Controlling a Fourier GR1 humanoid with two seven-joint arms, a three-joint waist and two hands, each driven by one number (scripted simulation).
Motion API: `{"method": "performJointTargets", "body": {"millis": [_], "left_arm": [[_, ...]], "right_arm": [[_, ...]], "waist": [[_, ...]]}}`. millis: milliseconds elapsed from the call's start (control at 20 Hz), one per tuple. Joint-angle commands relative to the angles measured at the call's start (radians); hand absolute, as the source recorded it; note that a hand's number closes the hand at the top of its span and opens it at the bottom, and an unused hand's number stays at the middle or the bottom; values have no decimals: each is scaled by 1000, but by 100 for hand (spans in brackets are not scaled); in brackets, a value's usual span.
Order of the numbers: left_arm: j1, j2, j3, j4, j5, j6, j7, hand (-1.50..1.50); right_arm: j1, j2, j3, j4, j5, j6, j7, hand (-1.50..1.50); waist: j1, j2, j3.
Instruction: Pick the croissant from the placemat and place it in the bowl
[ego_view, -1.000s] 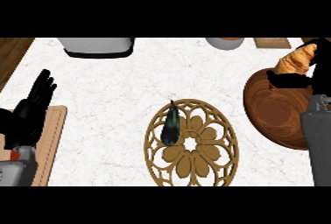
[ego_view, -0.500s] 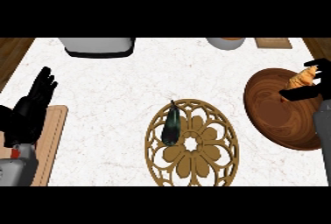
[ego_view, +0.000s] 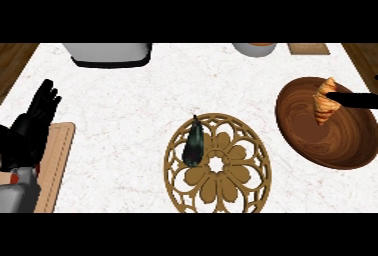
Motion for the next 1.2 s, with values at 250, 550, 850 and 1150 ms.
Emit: {"method": "performJointTargets", "body": {"millis": [250,550,850,1150], "left_arm": [[91,-12,-3,-68,-18,-4,-29,0],[14,-26,-3,-54,-37,13,30,0],[-9,-16,38,9,-14,-34,9,0],[-18,-15,52,2,-27,-52,26,0]], "right_arm": [[189,27,-250,-216,-375,88,-117,-150],[406,-31,-384,-241,-560,281,-200,-150],[493,-111,-478,-253,-770,482,-137,-150],[640,-95,-561,-299,-902,610,-206,-150]], "waist": [[-9,-5,-2],[-7,0,-2],[-3,1,-2],[-4,1,-2]]}}
